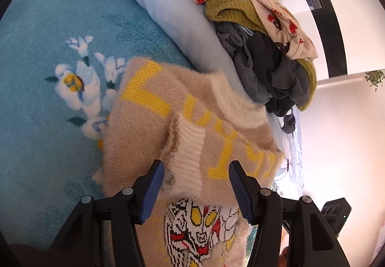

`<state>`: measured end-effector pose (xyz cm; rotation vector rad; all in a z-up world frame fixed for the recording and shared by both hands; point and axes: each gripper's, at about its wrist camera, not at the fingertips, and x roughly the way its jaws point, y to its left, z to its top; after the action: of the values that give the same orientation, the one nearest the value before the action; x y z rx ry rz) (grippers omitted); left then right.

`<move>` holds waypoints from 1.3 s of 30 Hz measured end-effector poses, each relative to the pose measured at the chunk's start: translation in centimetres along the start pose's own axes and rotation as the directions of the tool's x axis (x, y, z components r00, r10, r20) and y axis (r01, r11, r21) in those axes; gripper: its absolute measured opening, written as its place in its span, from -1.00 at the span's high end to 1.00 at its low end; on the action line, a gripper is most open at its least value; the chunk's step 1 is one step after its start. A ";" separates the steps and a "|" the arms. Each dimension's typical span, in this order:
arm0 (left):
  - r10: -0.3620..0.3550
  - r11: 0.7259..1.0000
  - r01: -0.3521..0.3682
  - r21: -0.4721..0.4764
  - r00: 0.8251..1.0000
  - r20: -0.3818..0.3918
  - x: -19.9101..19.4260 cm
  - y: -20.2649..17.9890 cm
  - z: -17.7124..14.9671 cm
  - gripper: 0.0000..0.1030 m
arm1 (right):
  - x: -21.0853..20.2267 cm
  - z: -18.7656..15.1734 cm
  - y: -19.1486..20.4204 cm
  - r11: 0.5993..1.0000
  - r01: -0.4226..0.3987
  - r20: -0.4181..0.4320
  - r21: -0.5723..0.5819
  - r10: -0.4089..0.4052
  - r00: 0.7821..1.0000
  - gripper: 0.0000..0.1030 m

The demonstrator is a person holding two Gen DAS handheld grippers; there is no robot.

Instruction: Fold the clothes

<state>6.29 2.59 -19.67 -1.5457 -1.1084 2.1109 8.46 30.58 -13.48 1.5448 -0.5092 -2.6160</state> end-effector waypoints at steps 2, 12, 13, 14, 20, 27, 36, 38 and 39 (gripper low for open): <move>-0.013 1.000 0.013 0.014 1.000 0.000 0.3 0.0 0.1 -0.11 | -0.4 0.1 -1.5 0.998 0.014 0.007 0.060 -0.014 1.000 0.24; -0.139 0.988 0.124 0.092 0.972 0.187 -3.6 -0.5 0.3 0.97 | -0.1 1.7 -3.8 0.964 0.011 0.006 0.266 -0.013 1.000 0.24; -0.119 0.990 0.098 0.102 0.967 0.226 -4.3 -0.6 0.3 0.99 | -0.2 1.8 -3.6 0.963 0.004 0.012 0.269 -0.007 1.000 0.24; -0.089 0.994 0.071 0.082 0.966 0.242 -4.6 -0.2 0.4 1.00 | -0.3 1.9 -3.4 0.965 0.004 0.016 0.263 -0.009 1.000 0.24; -0.011 0.997 0.025 -0.074 0.983 0.186 -3.3 2.8 1.3 1.00 | -0.2 2.0 -2.3 0.972 0.018 0.015 0.236 -0.022 1.000 0.24; -0.077 0.978 0.093 -0.186 0.993 0.092 -2.4 4.2 0.9 0.55 | -1.2 1.8 -2.7 0.970 0.008 0.037 0.242 -0.017 0.999 0.24; -0.079 0.990 0.083 -0.112 0.996 0.041 -0.8 2.6 0.8 -0.07 | -1.3 1.1 -4.5 0.955 0.005 0.032 0.296 -0.015 0.999 0.24; -0.057 0.996 0.058 -0.063 0.998 0.022 -0.1 1.8 0.8 -0.07 | -1.0 1.0 -4.2 0.957 0.000 0.026 0.290 -0.007 1.000 0.24; -0.045 0.998 0.045 -0.040 0.999 0.013 0.2 1.5 0.8 -0.07 | -0.9 1.0 -4.1 0.959 0.000 0.023 0.283 -0.006 1.000 0.24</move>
<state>5.82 1.42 -20.81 -1.5128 -1.1854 2.0834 8.52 34.85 -13.53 1.5872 -0.9196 -2.6594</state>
